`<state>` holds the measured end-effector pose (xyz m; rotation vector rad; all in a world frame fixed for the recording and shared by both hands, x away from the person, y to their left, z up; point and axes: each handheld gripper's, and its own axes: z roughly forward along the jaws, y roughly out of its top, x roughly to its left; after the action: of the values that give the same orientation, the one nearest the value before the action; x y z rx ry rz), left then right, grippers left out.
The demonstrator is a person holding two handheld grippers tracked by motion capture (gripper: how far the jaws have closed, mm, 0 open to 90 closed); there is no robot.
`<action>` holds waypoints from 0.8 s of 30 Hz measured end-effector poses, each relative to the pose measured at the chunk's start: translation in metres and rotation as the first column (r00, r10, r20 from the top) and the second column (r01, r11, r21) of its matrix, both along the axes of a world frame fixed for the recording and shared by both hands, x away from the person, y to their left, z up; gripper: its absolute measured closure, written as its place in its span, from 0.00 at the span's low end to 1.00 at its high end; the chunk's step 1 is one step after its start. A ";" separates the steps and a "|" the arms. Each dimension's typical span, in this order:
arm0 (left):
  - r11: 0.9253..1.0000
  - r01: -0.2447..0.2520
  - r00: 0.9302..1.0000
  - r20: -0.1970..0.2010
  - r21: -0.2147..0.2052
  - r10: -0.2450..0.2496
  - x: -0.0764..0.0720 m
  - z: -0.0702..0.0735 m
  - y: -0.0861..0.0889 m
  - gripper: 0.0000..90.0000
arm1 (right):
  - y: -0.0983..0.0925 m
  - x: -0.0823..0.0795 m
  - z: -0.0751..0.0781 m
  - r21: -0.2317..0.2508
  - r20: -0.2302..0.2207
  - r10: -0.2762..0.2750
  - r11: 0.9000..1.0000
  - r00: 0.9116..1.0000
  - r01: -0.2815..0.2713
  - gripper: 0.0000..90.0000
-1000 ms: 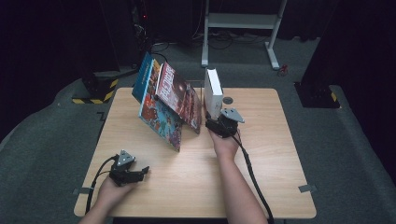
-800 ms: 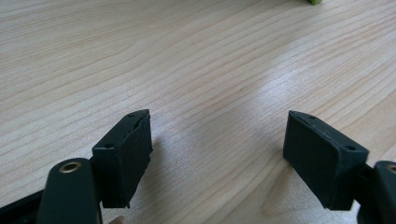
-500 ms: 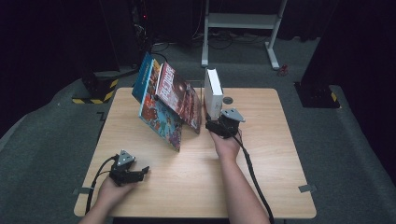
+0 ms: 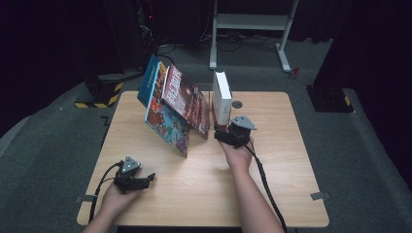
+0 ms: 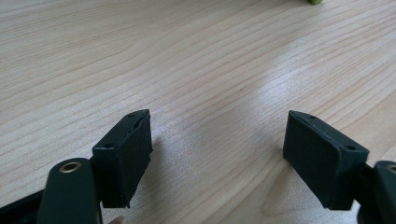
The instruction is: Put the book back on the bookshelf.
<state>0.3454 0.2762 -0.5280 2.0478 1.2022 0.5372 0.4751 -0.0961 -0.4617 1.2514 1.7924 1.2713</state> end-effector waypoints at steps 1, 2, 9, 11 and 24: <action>1.000 0.000 1.000 0.000 0.000 0.000 0.000 0.000 0.000 0.27 | -0.001 -0.002 0.000 -0.001 -0.006 0.003 1.000 1.000 -0.003 0.13; 1.000 0.000 1.000 0.000 0.000 0.000 0.000 0.000 0.000 0.27 | -0.002 -0.004 -0.001 -0.002 -0.007 0.007 1.000 1.000 -0.007 0.13; 1.000 -0.001 1.000 0.000 0.000 0.001 0.000 0.000 0.000 0.27 | -0.011 -0.022 -0.005 -0.012 -0.009 0.024 1.000 1.000 -0.024 0.13; 1.000 -0.002 1.000 0.000 0.000 0.002 0.000 0.000 0.000 0.26 | -0.016 -0.027 -0.007 -0.004 -0.017 0.027 1.000 0.999 -0.027 0.13; 1.000 -0.007 1.000 0.000 0.003 0.007 0.000 0.000 0.000 0.26 | -0.053 -0.062 -0.026 -0.025 -0.058 0.010 1.000 0.998 -0.012 0.13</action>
<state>0.3451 0.2761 -0.5280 2.0470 1.2100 0.5424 0.4127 -0.1492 -0.4873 1.2788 1.8527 1.2263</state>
